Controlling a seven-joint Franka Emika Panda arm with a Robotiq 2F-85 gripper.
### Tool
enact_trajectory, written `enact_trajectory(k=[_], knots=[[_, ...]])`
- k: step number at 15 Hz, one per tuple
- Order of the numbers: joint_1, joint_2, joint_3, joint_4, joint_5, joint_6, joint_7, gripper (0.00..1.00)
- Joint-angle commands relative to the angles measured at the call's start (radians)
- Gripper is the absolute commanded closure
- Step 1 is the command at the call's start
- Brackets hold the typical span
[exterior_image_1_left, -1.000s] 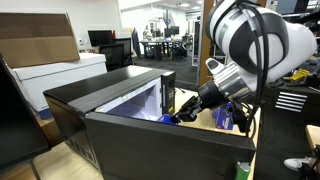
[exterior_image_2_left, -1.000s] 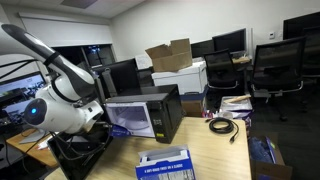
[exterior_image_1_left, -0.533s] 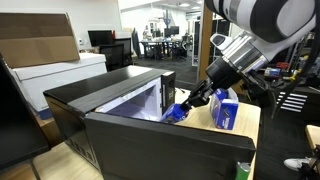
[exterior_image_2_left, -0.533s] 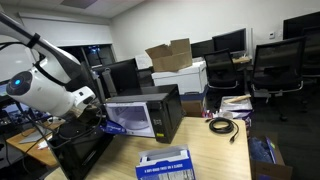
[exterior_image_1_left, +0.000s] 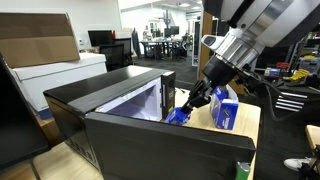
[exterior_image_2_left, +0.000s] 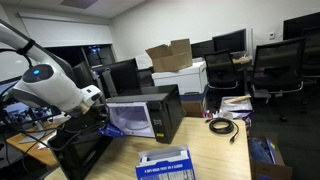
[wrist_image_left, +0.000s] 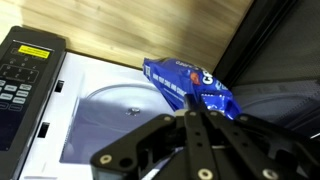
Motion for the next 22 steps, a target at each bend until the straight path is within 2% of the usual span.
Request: enact_trajectory(k=[1,4,7,11,13,16,22], knots=[[-0.155,0.022,0.082,-0.023,-0.281,-0.118,0.188,0.99],[-0.242,0.040,0.090,-0.019,-0.557,-0.253,0.349,0.99],[-0.298,0.036,0.080,0.005,-0.813,-0.340,0.468,0.99],[-0.360,-0.005,0.066,0.083,-1.167,-0.487,0.582,0.99],[-0.385,-0.045,0.058,0.144,-1.333,-0.612,0.647,0.99],[-0.390,-0.068,0.058,0.226,-1.446,-0.746,0.648,0.99],[-0.391,-0.095,0.042,0.271,-1.512,-0.816,0.574,0.99]])
